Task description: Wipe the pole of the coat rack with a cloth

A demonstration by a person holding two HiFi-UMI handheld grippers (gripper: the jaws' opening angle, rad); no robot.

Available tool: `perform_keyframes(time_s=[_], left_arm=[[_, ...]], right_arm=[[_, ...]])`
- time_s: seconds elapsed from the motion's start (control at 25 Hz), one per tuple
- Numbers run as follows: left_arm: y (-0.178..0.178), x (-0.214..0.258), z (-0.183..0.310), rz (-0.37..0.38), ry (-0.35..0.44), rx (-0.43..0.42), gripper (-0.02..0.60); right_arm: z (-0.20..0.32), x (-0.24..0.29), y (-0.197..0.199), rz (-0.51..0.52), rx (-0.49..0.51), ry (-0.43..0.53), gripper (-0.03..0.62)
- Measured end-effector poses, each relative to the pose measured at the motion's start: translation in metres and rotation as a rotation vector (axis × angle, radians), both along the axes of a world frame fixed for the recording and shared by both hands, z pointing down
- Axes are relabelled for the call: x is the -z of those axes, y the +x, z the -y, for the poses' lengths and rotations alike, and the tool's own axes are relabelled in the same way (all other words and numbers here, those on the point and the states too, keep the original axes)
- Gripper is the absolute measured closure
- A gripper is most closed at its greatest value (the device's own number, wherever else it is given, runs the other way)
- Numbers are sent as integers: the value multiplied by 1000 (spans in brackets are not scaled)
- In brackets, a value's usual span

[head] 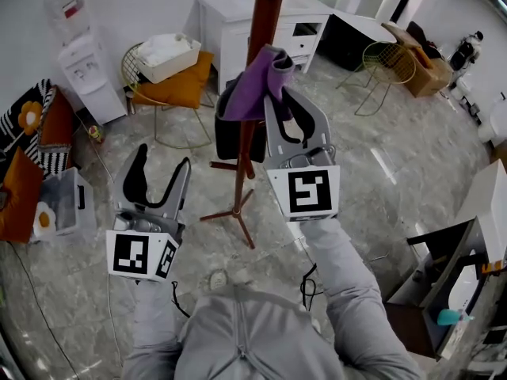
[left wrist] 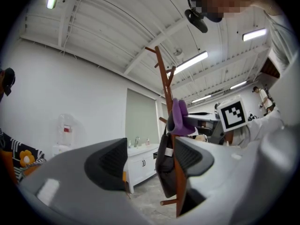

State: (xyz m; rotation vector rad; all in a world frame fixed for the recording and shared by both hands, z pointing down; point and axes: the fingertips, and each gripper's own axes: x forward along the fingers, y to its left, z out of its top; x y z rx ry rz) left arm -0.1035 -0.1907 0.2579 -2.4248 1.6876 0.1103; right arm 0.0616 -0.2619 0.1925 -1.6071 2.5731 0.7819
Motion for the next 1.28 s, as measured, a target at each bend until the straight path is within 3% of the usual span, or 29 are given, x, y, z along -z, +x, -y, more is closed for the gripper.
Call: perform_keyframes(time_s=[0.72, 0.96, 1.28], left_arm=[[8, -11, 5, -12, -22, -34, 241], [1, -15, 4, -9, -34, -29, 241], [4, -18, 4, -9, -48, -50, 241]], right_arm=[[-18, -92, -27, -64, 16, -145, 543], [-20, -137, -36, -81, 25, -264, 543], [-46, -119, -2, -15, -32, -254, 543]])
